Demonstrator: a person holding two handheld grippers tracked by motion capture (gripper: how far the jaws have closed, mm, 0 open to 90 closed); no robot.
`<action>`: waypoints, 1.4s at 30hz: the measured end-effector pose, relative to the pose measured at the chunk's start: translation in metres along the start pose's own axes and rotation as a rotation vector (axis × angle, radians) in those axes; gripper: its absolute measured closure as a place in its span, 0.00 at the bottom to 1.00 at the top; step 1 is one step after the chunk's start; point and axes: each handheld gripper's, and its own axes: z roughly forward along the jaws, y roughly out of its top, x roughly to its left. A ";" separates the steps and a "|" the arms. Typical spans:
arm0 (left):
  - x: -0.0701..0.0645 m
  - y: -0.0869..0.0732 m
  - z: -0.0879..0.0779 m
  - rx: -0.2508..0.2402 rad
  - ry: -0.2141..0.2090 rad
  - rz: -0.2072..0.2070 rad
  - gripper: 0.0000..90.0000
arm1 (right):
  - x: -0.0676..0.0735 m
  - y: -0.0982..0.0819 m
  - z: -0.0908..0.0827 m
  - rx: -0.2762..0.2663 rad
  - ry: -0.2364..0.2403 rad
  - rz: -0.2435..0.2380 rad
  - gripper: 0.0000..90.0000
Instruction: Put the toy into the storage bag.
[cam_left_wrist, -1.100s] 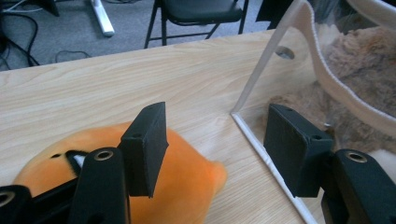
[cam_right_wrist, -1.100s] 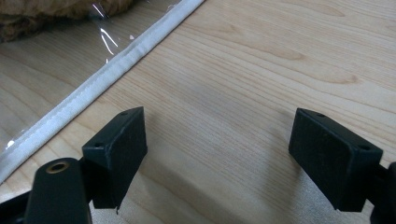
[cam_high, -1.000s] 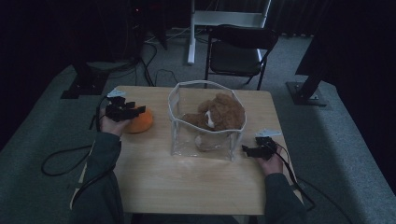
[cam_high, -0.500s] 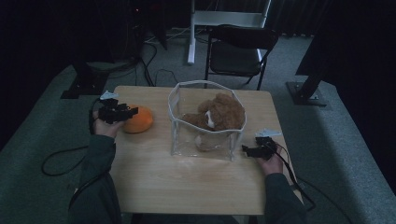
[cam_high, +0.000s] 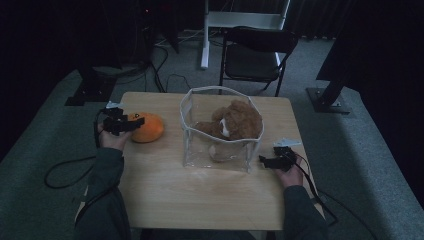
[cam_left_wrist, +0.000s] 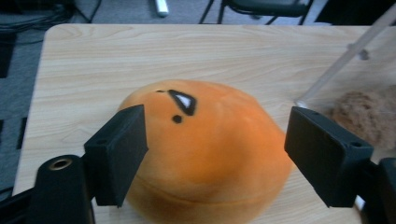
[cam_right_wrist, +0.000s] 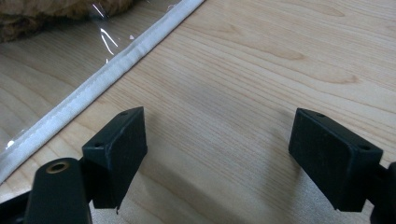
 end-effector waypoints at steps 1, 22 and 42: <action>0.000 0.000 0.001 0.004 0.000 -0.001 0.23 | 0.000 0.000 0.000 0.000 0.000 0.000 0.20; 0.013 -0.019 0.028 0.076 -0.002 -0.147 0.12 | 0.000 0.000 0.000 0.001 0.001 -0.002 0.20; -0.028 -0.008 0.051 0.147 -0.034 0.039 0.15 | 0.000 0.000 0.000 0.001 0.001 -0.001 0.20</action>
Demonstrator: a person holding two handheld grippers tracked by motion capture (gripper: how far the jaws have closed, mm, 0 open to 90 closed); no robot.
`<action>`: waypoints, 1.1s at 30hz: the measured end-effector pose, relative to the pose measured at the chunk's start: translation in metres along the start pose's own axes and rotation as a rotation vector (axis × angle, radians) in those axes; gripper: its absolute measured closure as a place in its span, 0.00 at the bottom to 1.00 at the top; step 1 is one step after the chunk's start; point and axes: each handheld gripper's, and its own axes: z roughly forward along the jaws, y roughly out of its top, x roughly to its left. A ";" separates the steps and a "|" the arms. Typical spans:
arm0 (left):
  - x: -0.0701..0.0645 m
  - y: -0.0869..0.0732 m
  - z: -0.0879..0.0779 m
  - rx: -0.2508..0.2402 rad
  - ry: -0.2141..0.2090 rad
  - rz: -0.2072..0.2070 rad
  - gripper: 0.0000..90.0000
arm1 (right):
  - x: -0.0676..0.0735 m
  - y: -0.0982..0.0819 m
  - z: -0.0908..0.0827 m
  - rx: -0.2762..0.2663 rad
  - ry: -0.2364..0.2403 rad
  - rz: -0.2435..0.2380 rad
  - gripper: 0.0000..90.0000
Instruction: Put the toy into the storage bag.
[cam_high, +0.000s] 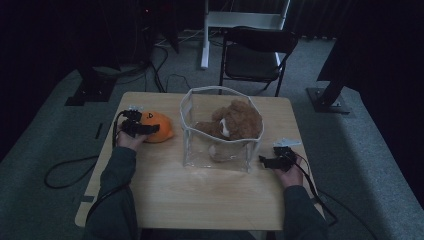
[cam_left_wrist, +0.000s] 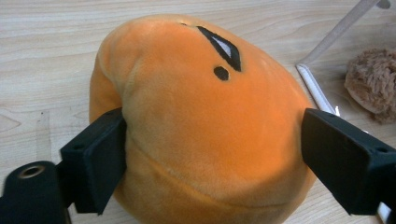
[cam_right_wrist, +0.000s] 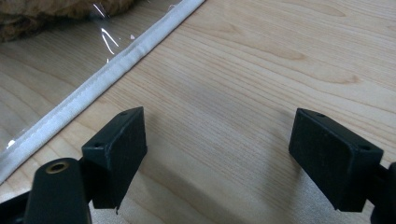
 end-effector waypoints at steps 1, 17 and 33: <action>-0.001 0.000 0.000 -0.001 0.007 0.003 0.16 | 0.000 0.000 0.000 0.000 0.000 0.000 0.20; -0.013 -0.001 -0.007 -0.060 0.007 0.090 0.46 | 0.000 0.000 0.000 0.000 0.000 0.000 0.20; -0.017 0.002 -0.013 -0.081 -0.014 0.098 0.47 | 0.000 0.000 0.000 0.000 0.001 -0.002 0.20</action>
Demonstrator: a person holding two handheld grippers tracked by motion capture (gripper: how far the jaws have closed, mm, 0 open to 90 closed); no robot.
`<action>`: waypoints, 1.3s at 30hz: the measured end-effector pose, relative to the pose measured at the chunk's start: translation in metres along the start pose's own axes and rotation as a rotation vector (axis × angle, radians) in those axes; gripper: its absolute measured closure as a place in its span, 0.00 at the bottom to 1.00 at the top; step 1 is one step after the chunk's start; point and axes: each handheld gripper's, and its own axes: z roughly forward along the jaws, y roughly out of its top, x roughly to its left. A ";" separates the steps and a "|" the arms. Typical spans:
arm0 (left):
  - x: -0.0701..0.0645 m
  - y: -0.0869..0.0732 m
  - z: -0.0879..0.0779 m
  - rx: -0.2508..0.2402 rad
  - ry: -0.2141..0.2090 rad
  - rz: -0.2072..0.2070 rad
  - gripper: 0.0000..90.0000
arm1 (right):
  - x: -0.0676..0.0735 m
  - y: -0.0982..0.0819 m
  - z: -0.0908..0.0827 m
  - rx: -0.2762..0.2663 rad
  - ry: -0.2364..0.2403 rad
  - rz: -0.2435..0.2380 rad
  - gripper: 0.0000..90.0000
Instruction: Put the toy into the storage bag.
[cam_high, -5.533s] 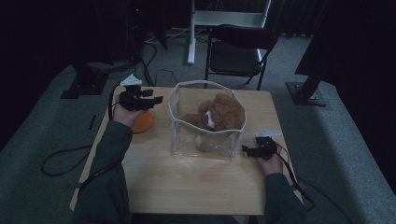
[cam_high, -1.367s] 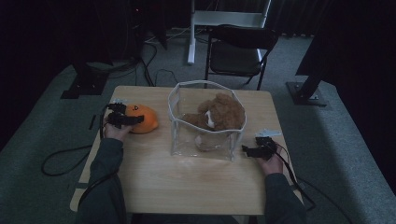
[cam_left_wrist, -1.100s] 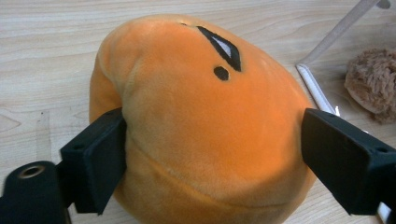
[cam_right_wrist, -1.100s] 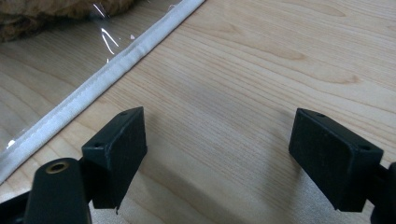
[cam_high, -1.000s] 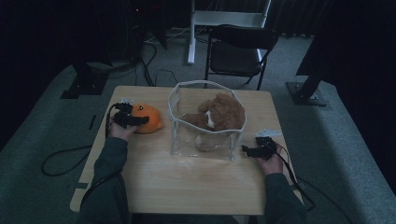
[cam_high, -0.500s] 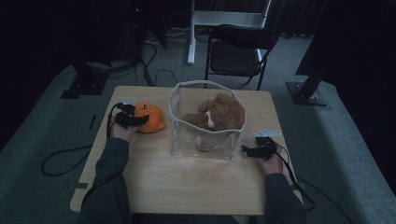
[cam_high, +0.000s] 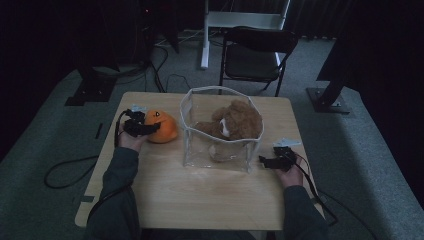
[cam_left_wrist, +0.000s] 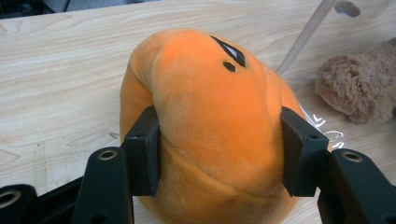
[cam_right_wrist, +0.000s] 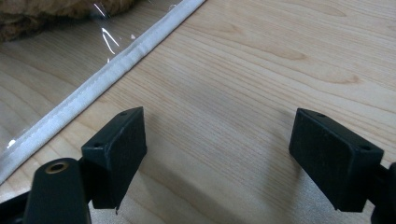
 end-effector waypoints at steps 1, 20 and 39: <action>-0.001 0.001 -0.001 -0.003 0.000 -0.001 0.47 | 0.000 0.000 0.000 0.000 0.000 0.000 0.20; -0.010 0.019 -0.018 -0.067 -0.010 0.025 0.47 | 0.000 0.000 0.000 0.000 0.000 0.000 0.20; -0.016 0.039 -0.039 -0.125 -0.001 0.059 0.47 | 0.000 0.000 0.000 0.000 0.001 0.000 0.20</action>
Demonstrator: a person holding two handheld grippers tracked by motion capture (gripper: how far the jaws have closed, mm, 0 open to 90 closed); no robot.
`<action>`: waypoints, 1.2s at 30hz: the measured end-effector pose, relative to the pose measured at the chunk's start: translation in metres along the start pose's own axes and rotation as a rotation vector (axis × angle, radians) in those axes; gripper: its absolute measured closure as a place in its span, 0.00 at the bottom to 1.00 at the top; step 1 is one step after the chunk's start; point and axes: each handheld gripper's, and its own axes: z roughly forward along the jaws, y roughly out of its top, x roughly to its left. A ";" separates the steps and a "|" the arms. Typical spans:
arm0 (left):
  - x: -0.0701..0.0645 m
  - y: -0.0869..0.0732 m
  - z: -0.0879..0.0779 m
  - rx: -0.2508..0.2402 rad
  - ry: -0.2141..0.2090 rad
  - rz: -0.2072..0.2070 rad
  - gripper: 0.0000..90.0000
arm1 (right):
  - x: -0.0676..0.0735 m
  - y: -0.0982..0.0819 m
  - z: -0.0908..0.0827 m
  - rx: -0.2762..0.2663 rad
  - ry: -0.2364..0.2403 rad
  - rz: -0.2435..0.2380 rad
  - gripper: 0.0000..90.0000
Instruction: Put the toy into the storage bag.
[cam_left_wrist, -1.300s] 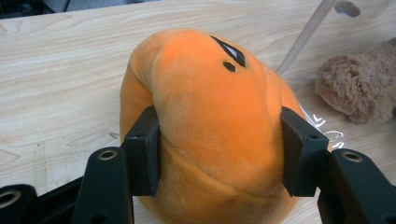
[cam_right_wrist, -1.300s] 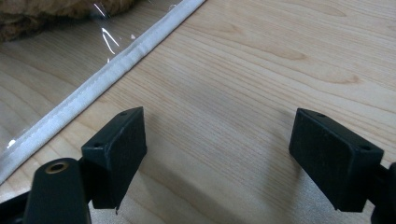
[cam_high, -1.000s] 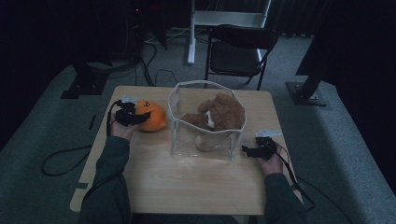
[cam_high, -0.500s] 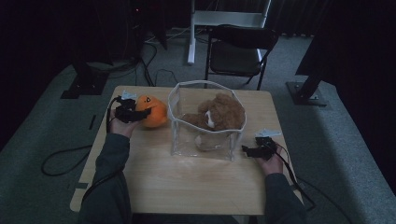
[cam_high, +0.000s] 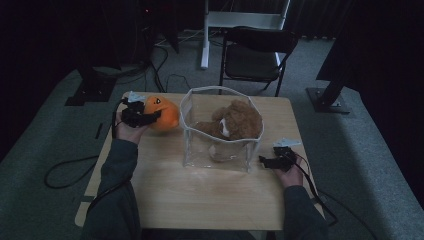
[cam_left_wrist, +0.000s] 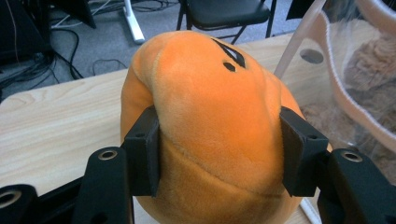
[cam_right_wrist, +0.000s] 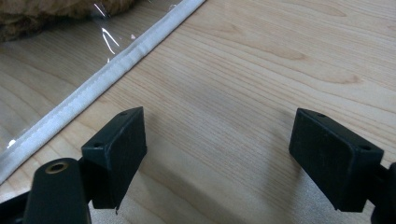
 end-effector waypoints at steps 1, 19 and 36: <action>0.000 0.001 -0.001 0.000 0.001 0.004 0.47 | 0.000 0.000 0.000 0.000 0.000 0.000 0.20; -0.003 0.019 -0.014 -0.046 0.014 0.018 0.47 | 0.000 0.000 0.000 0.000 0.000 0.000 0.20; -0.003 0.029 -0.026 -0.081 0.022 0.027 0.47 | 0.000 0.000 0.000 0.000 0.000 0.000 0.20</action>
